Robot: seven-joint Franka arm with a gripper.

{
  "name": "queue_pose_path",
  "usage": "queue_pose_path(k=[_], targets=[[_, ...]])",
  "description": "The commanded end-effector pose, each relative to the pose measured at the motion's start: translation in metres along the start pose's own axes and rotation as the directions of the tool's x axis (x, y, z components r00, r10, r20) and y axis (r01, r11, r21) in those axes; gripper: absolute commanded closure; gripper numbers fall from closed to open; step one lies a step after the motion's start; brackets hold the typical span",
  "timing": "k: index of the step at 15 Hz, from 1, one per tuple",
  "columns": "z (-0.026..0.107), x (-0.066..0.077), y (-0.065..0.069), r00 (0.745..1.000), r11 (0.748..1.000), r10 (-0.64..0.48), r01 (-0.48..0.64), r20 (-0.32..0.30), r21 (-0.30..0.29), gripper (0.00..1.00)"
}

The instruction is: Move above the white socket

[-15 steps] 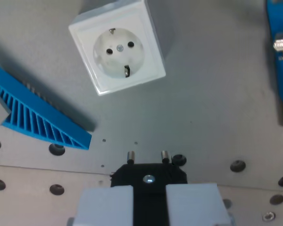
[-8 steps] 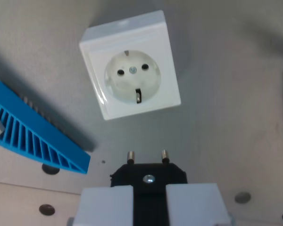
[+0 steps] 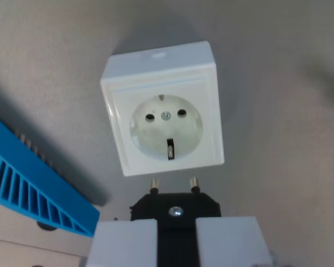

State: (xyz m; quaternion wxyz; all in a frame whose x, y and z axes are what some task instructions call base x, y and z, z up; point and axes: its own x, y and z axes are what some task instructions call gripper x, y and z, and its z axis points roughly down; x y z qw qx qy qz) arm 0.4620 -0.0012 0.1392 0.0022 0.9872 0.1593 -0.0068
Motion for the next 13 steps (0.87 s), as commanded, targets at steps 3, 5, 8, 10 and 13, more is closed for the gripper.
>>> queue_pose_path(k=[3,5,8,10,13], targets=[[0.013,0.013,0.000,0.994,0.994,-0.110,0.110,-0.008,0.028,1.00],[0.017,0.014,-0.001,0.994,0.994,-0.108,0.108,-0.010,0.026,1.00],[0.022,0.016,-0.001,0.994,0.994,-0.107,0.107,-0.011,0.023,1.00],[0.024,0.017,-0.001,0.995,0.995,-0.101,0.101,-0.007,0.024,1.00],[0.026,0.018,-0.001,0.995,0.995,-0.097,0.097,-0.005,0.024,1.00]])
